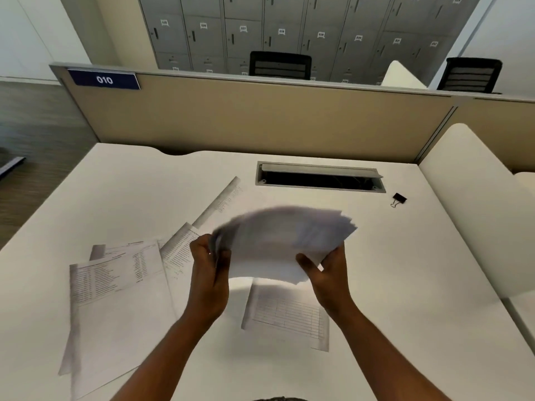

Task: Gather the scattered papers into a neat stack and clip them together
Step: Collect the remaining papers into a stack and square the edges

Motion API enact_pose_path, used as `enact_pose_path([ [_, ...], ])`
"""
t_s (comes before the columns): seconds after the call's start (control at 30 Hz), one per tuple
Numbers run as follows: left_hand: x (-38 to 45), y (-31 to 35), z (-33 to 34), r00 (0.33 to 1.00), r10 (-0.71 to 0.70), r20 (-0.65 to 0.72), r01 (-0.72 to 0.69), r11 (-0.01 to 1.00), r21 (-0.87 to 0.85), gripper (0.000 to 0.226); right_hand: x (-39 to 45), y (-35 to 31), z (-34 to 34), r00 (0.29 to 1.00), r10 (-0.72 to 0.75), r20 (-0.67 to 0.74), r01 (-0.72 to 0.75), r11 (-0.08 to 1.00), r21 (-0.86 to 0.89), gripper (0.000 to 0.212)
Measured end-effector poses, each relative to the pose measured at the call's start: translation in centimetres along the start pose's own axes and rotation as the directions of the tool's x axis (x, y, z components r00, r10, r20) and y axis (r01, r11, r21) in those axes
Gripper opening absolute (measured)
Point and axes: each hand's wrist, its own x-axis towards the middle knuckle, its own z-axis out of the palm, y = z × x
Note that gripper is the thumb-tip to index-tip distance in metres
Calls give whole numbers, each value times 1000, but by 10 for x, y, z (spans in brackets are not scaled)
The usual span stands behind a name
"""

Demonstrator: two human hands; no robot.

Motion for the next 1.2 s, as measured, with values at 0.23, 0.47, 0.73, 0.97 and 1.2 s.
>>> enact_pose_path([
  [0.23,-3,1,9,998,-16,-61,13,999,-46,26,-7,6,23,996,7,-90,-13,998,-67,45],
  [0.47,-5,-10,11,993,-116,-24,113,988,-105,20,-12,14,28,999,32,-21,-34,997,-73,52],
  [0.73,-8,-5,10,995,-63,-71,57,995,-86,27,-9,4,15,997,-32,-73,33,999,14,59],
  [0.97,-7,-3,10,985,-81,-150,67,993,-94,21,-11,3,19,995,-48,-85,50,998,23,56],
  [1.2,0,-2,14,988,-118,-96,108,989,-105,31,-10,7,27,995,12,-103,-13,1000,-5,49],
])
